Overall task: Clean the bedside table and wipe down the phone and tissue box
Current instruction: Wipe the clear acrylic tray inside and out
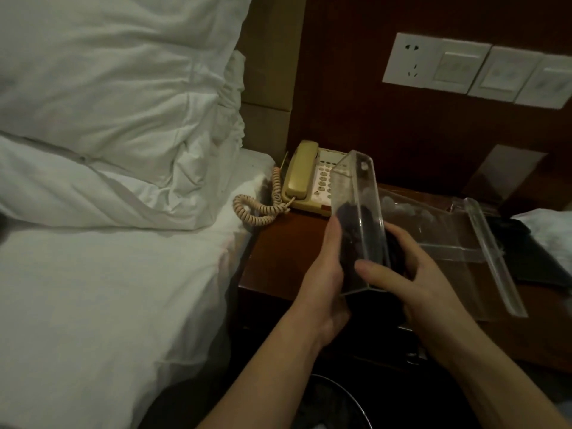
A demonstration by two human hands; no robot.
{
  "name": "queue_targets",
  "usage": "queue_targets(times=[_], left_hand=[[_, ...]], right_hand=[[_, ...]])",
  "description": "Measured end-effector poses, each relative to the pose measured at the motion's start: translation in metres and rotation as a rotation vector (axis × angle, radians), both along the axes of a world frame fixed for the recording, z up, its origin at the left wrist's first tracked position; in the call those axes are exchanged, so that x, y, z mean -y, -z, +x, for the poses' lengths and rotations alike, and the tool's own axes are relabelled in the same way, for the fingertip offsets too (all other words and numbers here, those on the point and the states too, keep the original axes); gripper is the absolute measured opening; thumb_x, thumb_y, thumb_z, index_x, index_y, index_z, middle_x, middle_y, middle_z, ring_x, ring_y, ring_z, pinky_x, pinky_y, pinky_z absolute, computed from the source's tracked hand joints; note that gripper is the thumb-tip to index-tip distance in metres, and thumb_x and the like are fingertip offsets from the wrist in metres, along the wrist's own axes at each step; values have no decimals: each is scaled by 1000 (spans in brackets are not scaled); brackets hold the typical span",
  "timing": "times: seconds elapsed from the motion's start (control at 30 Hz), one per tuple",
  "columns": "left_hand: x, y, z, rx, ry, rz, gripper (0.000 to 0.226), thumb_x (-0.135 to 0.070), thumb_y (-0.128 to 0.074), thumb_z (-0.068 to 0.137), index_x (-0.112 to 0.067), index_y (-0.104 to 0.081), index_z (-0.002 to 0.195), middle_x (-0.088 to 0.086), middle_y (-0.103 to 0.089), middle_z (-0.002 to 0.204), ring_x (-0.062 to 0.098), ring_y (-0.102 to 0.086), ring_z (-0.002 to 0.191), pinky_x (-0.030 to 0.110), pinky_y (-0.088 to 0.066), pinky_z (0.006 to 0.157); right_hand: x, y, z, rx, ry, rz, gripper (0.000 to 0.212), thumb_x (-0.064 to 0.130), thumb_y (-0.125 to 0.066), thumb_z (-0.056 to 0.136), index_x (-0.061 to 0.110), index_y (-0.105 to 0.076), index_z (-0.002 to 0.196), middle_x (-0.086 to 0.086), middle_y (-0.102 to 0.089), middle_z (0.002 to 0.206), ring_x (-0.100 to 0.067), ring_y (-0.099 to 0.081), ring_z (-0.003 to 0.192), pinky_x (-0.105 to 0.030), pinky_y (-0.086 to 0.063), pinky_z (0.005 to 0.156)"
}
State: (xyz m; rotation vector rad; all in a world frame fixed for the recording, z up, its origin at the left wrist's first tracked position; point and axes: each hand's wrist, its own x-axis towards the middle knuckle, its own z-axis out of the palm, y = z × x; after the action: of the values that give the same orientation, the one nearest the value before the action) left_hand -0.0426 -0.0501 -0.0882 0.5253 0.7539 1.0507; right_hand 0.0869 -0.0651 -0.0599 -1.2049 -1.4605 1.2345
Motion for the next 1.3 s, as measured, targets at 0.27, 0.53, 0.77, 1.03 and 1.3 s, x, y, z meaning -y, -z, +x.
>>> queue_targets(times=[0.27,0.53,0.77,1.03,1.3], left_hand=[[1,6,-1,-36,-40,87,62,-66,-45,93,-27,-61,139,8,-73,122,19,-75,98,30,-62,69],[-4,14,1,44,-58,104,61,-61,-43,97,-20,-61,139,11,-74,120,20,-76,98,29,-62,68],[-8,14,2,64,-70,180,57,-72,-33,93,-40,-77,109,2,-74,122,16,-72,109,33,-58,86],[-14,19,9,122,-78,182,63,-69,-46,96,-43,-38,152,4,-58,146,32,-59,130,61,-46,107],[-7,16,5,205,-130,149,54,-73,-32,92,-47,-79,98,-2,-76,116,18,-71,112,36,-56,97]], right_hand=[[20,-2,-4,-62,-29,-13,31,27,-79,70,39,-73,98,3,-75,104,-16,-72,96,-27,-58,73],[15,-8,-4,-34,-80,-98,37,22,-73,74,32,-71,110,4,-75,106,-14,-72,99,-25,-56,78],[30,-21,3,37,257,27,10,38,-69,71,34,-76,77,13,-74,78,-7,-71,70,-24,-52,61],[34,-41,-10,124,388,440,29,50,-57,78,43,-62,106,22,-63,104,8,-61,93,-9,-53,59],[17,-31,-28,642,171,282,44,35,-77,79,51,-40,98,26,-50,98,0,-58,88,-20,-50,63]])
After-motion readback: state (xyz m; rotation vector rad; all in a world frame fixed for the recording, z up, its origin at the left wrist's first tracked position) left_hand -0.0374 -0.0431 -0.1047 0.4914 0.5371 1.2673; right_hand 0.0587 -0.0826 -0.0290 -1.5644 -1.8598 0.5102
